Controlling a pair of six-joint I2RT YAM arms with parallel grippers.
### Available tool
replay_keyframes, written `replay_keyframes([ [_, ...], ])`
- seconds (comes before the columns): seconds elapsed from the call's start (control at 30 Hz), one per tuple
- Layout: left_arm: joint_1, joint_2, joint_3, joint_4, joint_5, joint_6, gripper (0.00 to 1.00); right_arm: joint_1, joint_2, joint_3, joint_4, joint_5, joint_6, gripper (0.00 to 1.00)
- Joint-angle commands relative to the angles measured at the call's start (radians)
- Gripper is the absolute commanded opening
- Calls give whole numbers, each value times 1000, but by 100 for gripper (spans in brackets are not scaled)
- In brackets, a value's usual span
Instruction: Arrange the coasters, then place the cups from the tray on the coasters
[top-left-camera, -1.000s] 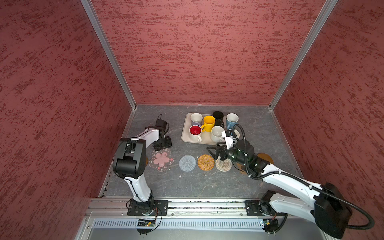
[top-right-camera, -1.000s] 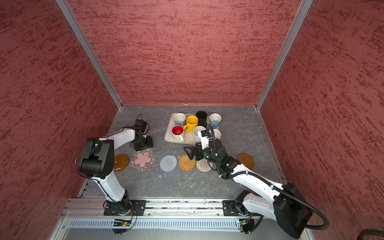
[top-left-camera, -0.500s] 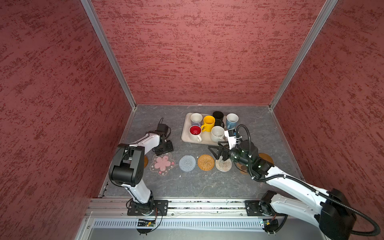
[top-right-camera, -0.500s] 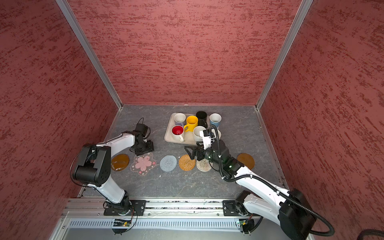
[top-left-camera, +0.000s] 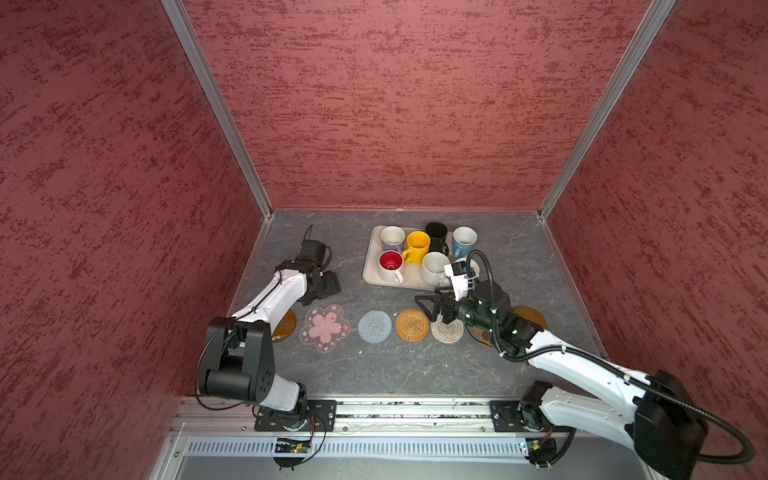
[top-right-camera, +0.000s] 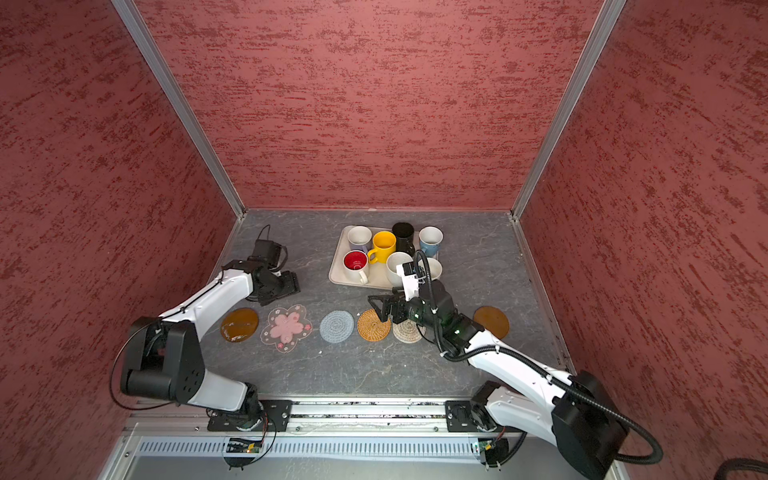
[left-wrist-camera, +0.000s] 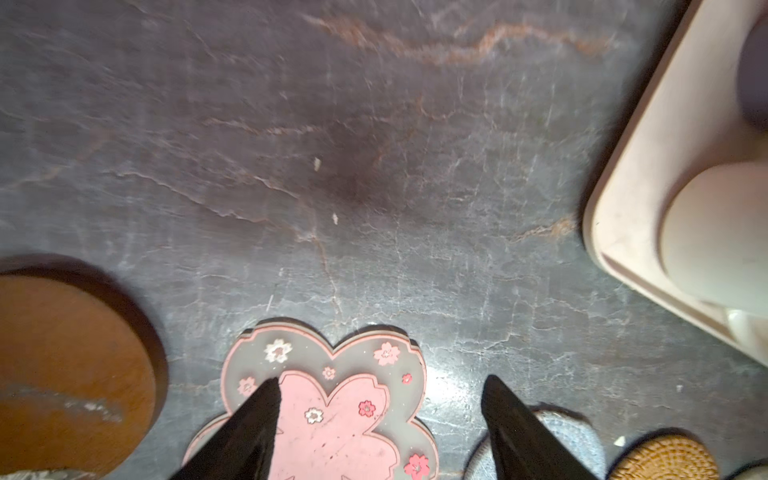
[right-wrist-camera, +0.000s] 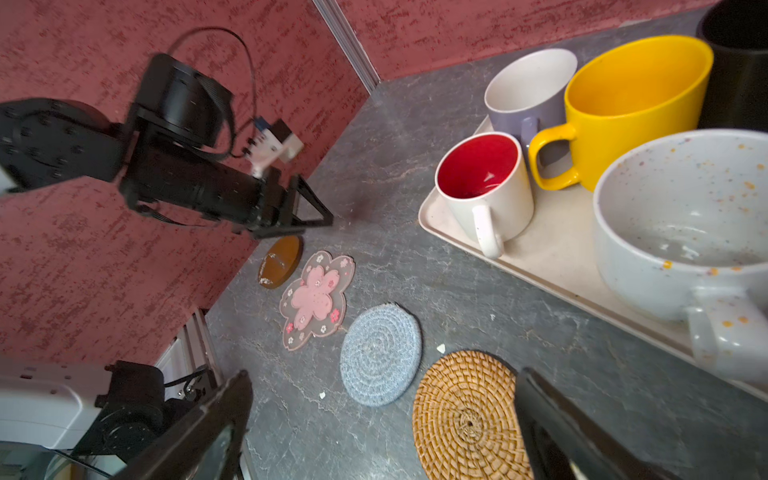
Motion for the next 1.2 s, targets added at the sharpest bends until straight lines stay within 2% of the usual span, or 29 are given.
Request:
replay_keyframes([
  [0.0, 54, -77, -1, -33, -9, -53, 79, 8, 36, 59, -8, -8, -34, 99],
  [0.1, 122, -160, -37, -34, 8, -100, 81, 9, 78, 100, -16, -15, -46, 99],
  [0.3, 342, -316, -133, -28, 84, -167, 81, 19, 176, 189, -16, -39, -54, 99],
  [0.57, 536, -435, -268, -32, 130, -263, 86, 65, 300, 292, -25, -42, -66, 99],
  [0.63, 559, -451, -293, -33, 124, -285, 91, 75, 324, 310, -31, -43, -68, 99],
  [0.67, 565, -450, -297, -51, 102, -302, 100, 80, 334, 319, -35, -42, -70, 99],
  [0.97, 614, -513, -405, -38, 74, -377, 100, 105, 414, 352, -44, -32, -69, 99],
  [1.17, 649, -446, -444, 57, 134, -355, 100, 112, 437, 360, -42, -31, -65, 99],
])
